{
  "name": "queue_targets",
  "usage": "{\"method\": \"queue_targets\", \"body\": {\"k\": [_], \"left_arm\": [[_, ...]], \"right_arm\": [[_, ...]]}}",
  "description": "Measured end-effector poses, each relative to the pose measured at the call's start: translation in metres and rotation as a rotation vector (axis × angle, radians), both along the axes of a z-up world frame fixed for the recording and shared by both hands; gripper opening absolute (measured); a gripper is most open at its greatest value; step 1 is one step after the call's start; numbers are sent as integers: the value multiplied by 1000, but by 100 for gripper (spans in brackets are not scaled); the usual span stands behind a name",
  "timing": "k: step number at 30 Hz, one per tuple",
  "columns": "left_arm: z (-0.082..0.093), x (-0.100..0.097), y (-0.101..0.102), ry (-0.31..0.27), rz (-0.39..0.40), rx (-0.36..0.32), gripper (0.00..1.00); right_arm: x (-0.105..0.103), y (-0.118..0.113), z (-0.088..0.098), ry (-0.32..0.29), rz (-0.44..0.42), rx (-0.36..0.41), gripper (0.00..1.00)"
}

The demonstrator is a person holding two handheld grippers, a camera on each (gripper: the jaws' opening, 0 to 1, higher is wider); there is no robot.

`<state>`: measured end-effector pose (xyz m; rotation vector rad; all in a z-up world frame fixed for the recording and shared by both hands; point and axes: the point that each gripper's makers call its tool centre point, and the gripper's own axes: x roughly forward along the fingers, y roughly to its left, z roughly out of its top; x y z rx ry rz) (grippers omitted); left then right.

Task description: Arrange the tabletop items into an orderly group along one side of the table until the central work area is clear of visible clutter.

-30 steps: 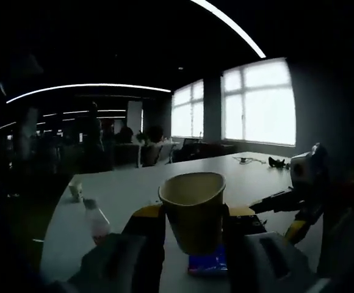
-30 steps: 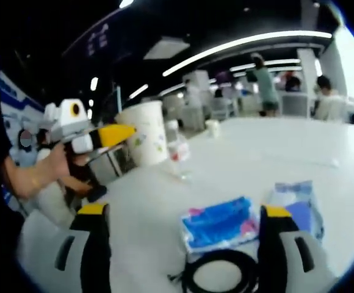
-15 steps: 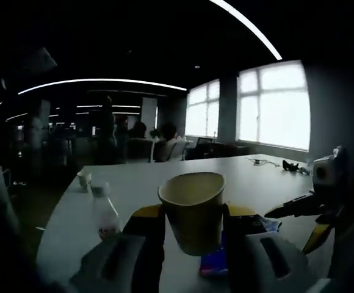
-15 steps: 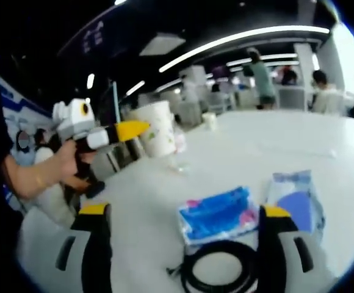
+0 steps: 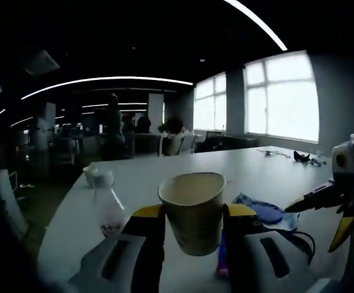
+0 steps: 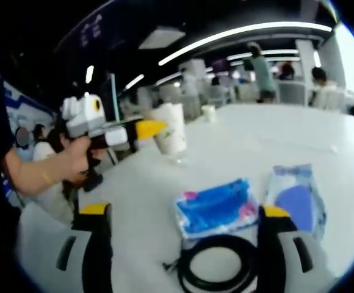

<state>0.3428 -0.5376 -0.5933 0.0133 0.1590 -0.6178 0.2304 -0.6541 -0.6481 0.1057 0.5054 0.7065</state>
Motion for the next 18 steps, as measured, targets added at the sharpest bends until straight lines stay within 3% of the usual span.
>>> {"method": "queue_targets", "body": {"k": [18], "left_arm": [[-39,42,2,42,96,10,37]], "right_arm": [[7,-6,-14,29,-12,0,95]]}}
